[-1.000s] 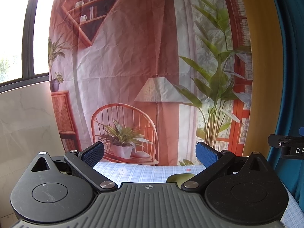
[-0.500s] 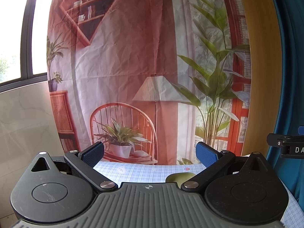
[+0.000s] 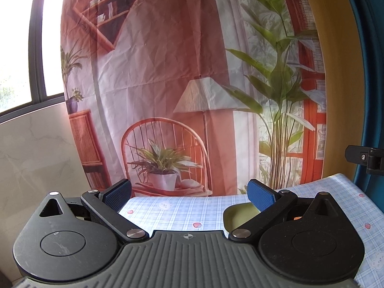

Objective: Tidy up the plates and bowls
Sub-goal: 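Move both grippers forward over the red bowls on the table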

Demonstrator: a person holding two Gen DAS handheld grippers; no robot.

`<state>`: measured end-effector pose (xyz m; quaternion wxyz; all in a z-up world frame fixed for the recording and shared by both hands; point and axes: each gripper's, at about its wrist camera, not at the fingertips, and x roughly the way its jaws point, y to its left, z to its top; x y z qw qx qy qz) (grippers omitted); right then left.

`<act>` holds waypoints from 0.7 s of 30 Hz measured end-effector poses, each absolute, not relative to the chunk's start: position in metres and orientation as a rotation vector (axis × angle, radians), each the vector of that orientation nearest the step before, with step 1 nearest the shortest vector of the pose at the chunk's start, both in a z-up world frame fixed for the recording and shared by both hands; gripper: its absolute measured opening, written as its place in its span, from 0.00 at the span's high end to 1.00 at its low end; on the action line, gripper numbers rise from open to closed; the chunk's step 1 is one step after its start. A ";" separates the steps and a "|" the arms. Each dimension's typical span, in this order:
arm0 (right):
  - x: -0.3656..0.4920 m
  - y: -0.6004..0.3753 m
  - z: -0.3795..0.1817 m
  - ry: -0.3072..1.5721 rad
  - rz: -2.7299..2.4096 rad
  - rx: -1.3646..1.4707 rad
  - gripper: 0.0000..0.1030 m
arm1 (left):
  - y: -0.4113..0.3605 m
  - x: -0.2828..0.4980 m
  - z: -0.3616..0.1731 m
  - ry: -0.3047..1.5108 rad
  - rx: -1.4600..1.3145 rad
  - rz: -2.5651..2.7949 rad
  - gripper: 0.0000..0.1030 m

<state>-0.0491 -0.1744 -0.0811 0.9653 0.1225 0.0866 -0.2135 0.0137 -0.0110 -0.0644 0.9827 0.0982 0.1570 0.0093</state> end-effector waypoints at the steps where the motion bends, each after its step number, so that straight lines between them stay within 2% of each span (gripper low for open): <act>1: -0.048 -0.174 -0.087 0.175 -0.433 0.244 0.00 | -0.009 0.015 -0.069 0.323 0.190 0.021 0.00; 8: -0.039 -0.162 -0.126 0.209 -0.461 0.158 0.00 | -0.003 0.020 -0.093 0.346 0.169 0.037 0.00; 21: -0.032 -0.156 -0.170 0.303 -0.417 0.168 0.00 | 0.008 0.030 -0.137 0.431 0.121 0.010 0.00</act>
